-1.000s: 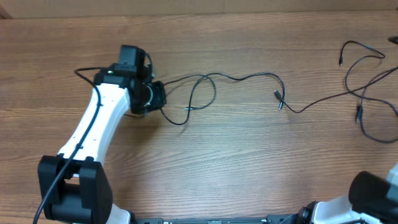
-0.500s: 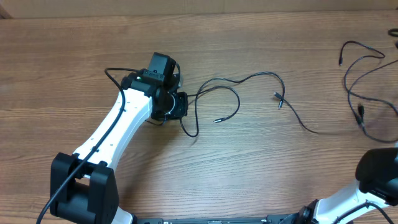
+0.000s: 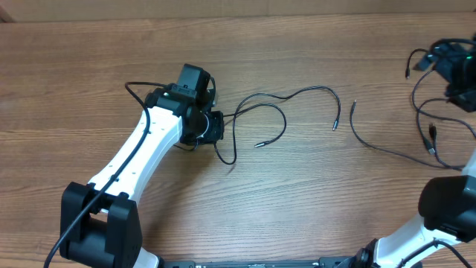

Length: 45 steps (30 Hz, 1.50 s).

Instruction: Untangle cables

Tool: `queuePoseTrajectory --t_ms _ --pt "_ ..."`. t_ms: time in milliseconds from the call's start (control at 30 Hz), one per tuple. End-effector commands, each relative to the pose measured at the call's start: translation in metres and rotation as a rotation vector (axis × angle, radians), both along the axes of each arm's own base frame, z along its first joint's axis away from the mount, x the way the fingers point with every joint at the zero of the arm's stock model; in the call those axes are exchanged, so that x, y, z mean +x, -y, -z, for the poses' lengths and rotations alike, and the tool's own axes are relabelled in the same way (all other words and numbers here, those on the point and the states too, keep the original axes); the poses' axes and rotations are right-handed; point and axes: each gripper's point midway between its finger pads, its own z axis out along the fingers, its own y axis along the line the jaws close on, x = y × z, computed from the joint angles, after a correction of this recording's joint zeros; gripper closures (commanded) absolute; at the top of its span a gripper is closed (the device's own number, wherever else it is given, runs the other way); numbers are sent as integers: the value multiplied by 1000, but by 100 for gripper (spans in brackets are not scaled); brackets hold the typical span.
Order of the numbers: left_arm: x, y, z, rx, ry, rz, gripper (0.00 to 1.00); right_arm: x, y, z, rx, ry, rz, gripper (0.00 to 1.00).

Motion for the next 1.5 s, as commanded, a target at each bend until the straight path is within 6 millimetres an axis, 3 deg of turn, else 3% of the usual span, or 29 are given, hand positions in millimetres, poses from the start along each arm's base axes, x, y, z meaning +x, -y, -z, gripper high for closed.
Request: queuePoseTrajectory --t_ms 0,200,400,500,733,867,1133,1467 --pt "-3 -1 5 13 -3 25 93 -3 -21 19 18 -45 -107 0" --pt "-5 -2 8 16 -11 25 93 -21 -36 79 37 -202 -144 0" --pt "-4 -2 7 13 -4 25 92 -50 -28 149 -20 -350 -138 0" --pt "-3 -1 7 12 1 25 92 -51 -29 171 -22 -340 -156 0" --pt "-1 -1 7 10 9 25 91 -63 -34 217 -44 -322 -378 0" --pt "1 0 6 7 18 25 90 -64 -25 226 -100 -329 -371 0" --pt "2 0 6 6 19 25 90 -60 -23 226 -116 -313 -370 0" --pt "2 1 6 2 19 25 89 -53 -23 226 -156 -274 -612 0"
